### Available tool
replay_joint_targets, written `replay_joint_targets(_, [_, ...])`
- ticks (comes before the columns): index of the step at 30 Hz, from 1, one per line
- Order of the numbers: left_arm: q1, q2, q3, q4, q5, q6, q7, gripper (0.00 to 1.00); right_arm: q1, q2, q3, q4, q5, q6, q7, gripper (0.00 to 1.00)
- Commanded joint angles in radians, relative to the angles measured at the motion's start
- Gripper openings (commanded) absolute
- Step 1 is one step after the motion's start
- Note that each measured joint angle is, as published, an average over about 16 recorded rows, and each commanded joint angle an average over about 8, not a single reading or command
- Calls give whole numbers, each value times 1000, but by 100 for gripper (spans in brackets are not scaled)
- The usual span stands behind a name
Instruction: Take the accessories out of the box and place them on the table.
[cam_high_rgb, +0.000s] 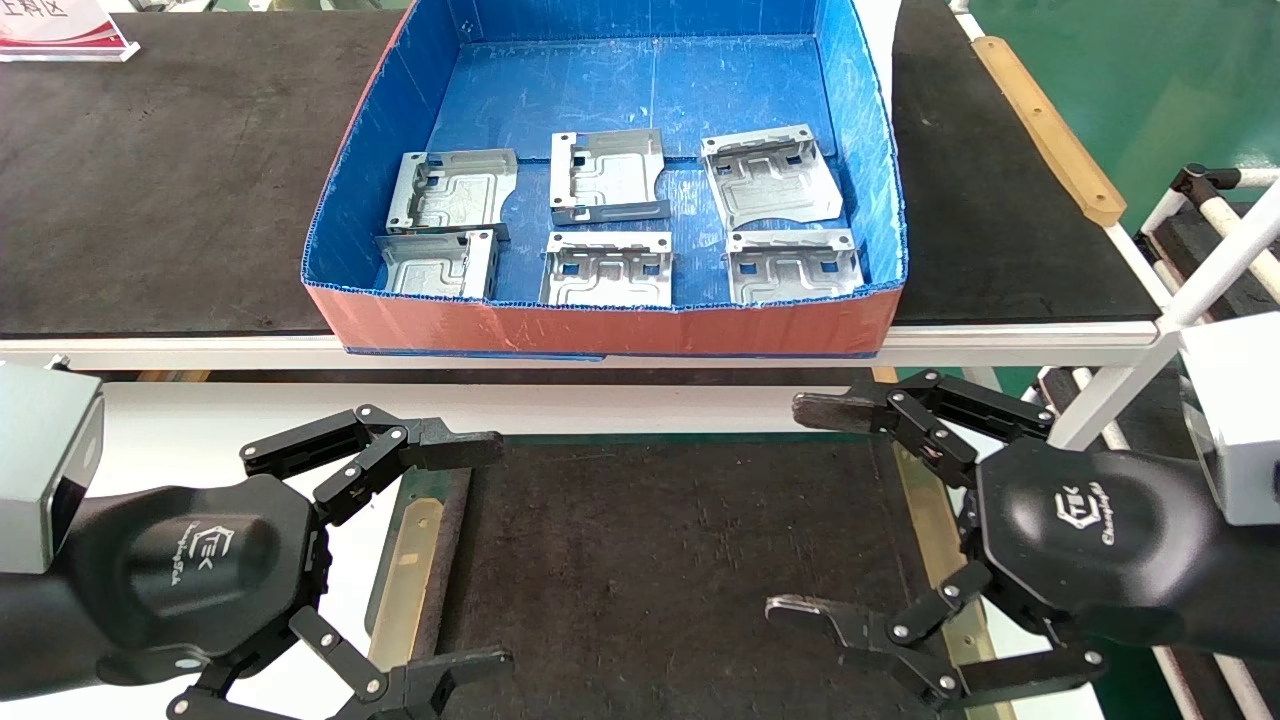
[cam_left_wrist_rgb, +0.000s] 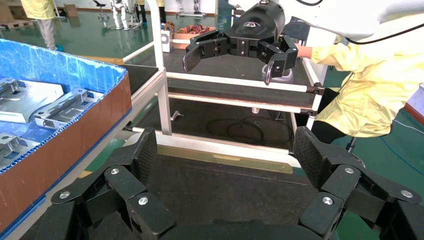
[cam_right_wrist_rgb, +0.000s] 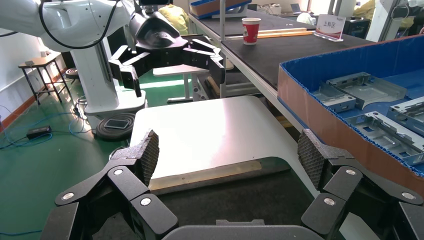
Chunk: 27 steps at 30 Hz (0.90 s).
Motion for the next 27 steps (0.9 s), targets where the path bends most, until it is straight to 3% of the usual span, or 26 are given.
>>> replay_joint_targets(1, [0, 0, 0, 0, 0, 0, 0, 100, 0, 0, 0, 0, 0, 0, 0, 100])
replay_joint_targets(21, [0, 0, -1, 2, 1, -3, -1, 100, 0, 0, 0, 0, 0, 0, 0, 100])
replay_joint_targets(27, [-7, 4, 4, 20, 34, -61, -16, 100, 0, 0, 0, 0, 0, 0, 0, 100])
